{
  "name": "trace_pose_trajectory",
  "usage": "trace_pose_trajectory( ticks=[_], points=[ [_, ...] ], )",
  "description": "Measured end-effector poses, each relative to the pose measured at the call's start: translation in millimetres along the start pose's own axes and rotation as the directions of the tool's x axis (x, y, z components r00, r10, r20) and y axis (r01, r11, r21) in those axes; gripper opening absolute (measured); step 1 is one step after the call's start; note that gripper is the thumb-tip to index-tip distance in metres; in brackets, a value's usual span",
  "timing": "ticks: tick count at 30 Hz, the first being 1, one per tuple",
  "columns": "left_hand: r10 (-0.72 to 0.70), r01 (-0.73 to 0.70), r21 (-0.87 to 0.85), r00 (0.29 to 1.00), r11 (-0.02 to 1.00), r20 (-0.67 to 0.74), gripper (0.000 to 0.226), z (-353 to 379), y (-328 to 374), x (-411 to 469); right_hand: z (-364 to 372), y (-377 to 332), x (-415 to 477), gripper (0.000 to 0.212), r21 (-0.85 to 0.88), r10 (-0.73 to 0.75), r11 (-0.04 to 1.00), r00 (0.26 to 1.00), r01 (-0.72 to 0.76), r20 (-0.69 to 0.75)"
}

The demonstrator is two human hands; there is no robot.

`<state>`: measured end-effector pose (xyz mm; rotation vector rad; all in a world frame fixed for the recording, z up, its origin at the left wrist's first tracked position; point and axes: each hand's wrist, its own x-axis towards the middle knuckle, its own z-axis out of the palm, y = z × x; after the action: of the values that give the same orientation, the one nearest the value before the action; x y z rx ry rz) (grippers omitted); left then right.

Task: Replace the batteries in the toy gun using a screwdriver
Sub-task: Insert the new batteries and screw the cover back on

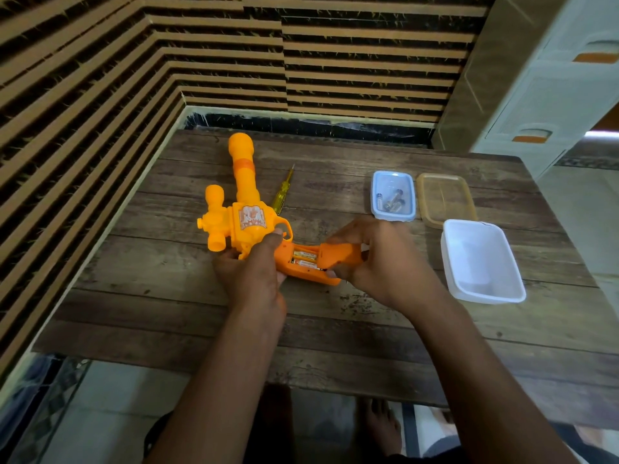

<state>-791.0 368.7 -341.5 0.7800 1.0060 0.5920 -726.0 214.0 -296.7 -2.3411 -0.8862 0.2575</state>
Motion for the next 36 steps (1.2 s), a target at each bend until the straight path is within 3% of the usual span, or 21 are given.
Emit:
trace_pose_trajectory(
  ticks=[5,11,19,23,27,33,36],
  points=[
    [-0.048,0.049,-0.02,0.997,0.999,0.053,0.038,1,5,-7,3,-8,0,0.033,0.054,-0.046,0.997,0.993,0.052,-0.105],
    [-0.057,0.061,-0.055,0.996,0.997,0.071,0.037,2,9,-10,10,-20,-2,0.044,0.015,-0.113,0.993,0.992,0.114,-0.052],
    [-0.011,0.011,0.003,0.998,1.0,0.055,0.04,2,7,-4,9,-22,-6,0.031,0.16,-0.131,0.977,0.987,0.144,-0.089],
    [-0.058,0.06,-0.029,0.996,0.998,0.061,0.044,4,10,-7,13,-15,-3,0.035,0.068,-0.152,0.985,0.984,0.159,-0.098],
    [-0.039,0.042,-0.042,0.997,0.998,0.07,0.046,4,9,-5,13,-15,-2,0.036,0.115,-0.149,0.98,0.984,0.16,-0.097],
    [-0.043,0.045,-0.03,0.997,0.999,0.071,0.029,4,10,-9,15,-17,-2,0.038,0.057,-0.163,0.984,0.982,0.169,-0.09],
    [-0.023,0.025,-0.039,0.998,0.999,0.058,0.035,5,10,-7,17,-16,-1,0.035,0.029,-0.173,0.984,0.981,0.176,-0.09]
  ],
)
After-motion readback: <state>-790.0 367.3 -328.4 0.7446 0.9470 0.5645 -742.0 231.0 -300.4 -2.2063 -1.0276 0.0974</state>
